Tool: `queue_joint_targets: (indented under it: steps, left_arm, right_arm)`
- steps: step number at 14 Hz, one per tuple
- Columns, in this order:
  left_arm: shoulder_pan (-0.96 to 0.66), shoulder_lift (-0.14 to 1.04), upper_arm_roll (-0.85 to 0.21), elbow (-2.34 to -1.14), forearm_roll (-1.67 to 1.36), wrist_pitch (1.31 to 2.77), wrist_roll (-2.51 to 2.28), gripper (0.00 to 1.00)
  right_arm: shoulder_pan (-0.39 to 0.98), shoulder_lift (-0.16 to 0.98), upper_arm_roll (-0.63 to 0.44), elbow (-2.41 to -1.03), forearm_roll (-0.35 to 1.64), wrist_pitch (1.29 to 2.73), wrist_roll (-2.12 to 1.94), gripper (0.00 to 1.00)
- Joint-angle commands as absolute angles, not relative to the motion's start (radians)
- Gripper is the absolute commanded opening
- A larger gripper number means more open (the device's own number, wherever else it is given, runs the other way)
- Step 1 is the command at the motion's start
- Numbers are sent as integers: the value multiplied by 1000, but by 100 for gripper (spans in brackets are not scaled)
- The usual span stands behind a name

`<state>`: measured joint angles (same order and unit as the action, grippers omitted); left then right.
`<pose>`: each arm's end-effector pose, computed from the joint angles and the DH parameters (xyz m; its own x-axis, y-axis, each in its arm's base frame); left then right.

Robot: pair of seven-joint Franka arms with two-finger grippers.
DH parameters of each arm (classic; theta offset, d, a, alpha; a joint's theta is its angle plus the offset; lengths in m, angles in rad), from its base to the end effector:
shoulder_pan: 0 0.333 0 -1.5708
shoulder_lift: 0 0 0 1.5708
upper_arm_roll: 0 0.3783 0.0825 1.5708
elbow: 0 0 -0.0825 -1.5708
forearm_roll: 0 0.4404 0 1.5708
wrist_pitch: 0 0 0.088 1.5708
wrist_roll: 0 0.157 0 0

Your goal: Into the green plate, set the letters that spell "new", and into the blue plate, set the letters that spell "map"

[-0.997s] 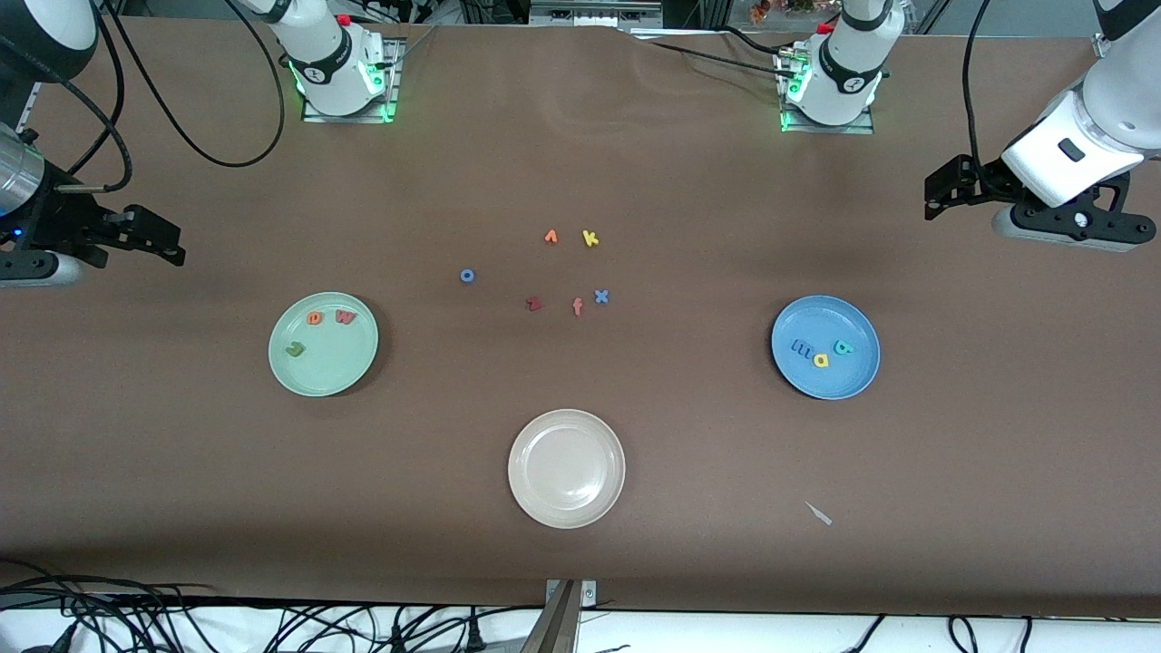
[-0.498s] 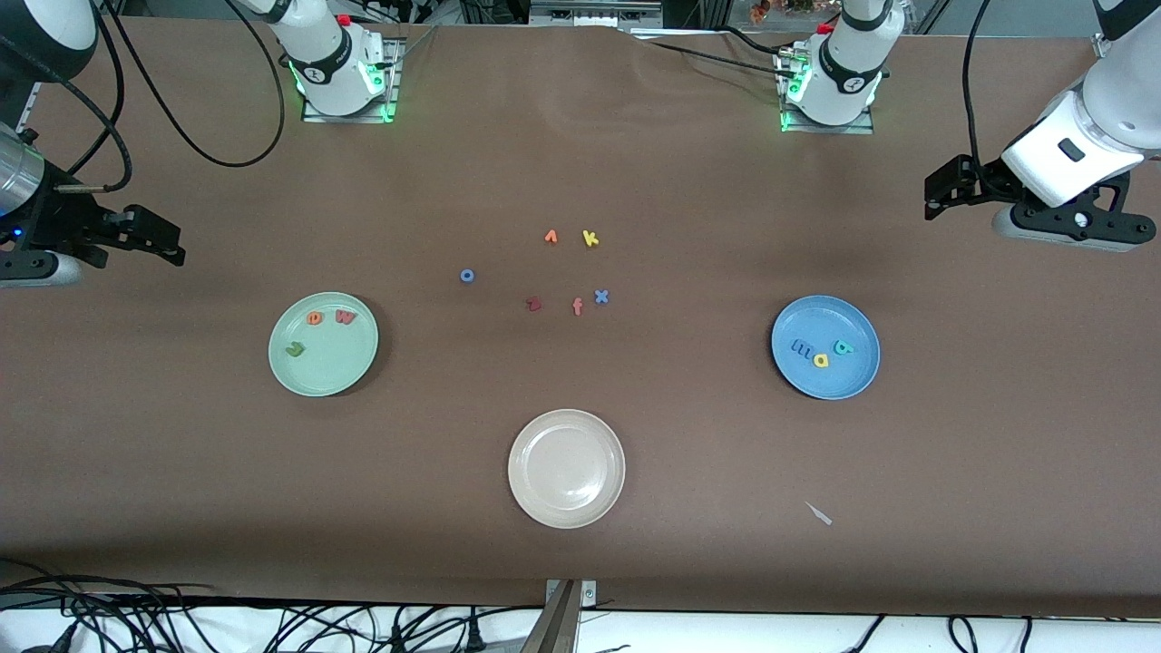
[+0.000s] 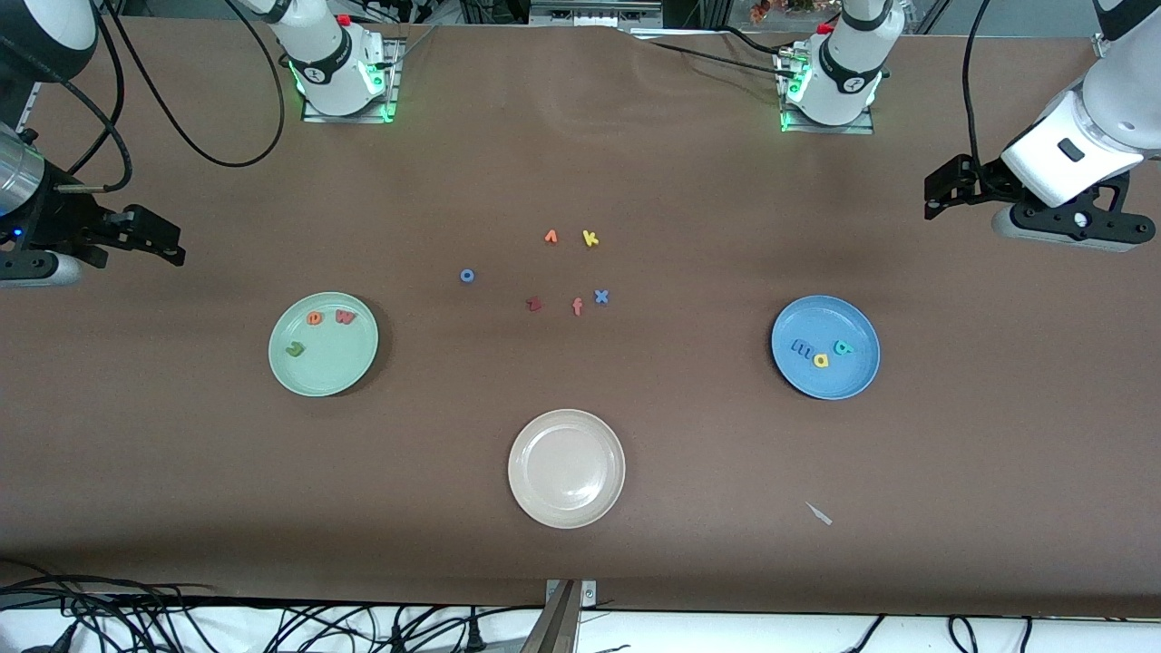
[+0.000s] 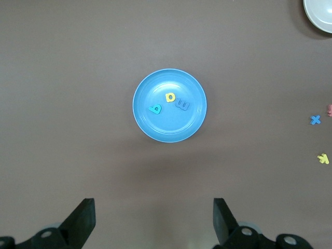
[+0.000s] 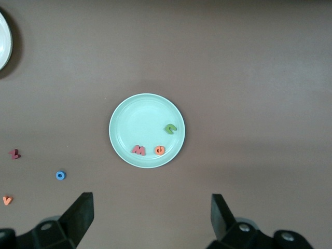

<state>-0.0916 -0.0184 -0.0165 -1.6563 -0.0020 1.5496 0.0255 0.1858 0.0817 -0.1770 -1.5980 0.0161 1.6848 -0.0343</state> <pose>0.5908 -0.0645 0.6014 0.9872 -0.1328 -0.0881 -0.1330 -0.9911 0.0039 0.6483 0.0120 0.5817 0.9991 0.0419 0.0064 0.0419 -0.9991 -0.0014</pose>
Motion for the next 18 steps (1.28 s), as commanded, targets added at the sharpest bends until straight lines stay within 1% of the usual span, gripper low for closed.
queue_joint_targets:
  steps: [1, 6, 18]
  left_arm:
    - [-95, -6, -15, -1624, -14, 1522, 20, 100]
    - [-94, -8, -15, -1624, -14, 1487, 18, 100]
    - [-94, -8, -15, -1623, -14, 1486, 18, 100]
  right_arm:
    - [189, 49, -176, -1629, 6, 1694, -28, 100]
    - [189, 49, -176, -1629, 6, 1692, -28, 100]
    - [189, 49, -176, -1629, 9, 1692, -28, 100]
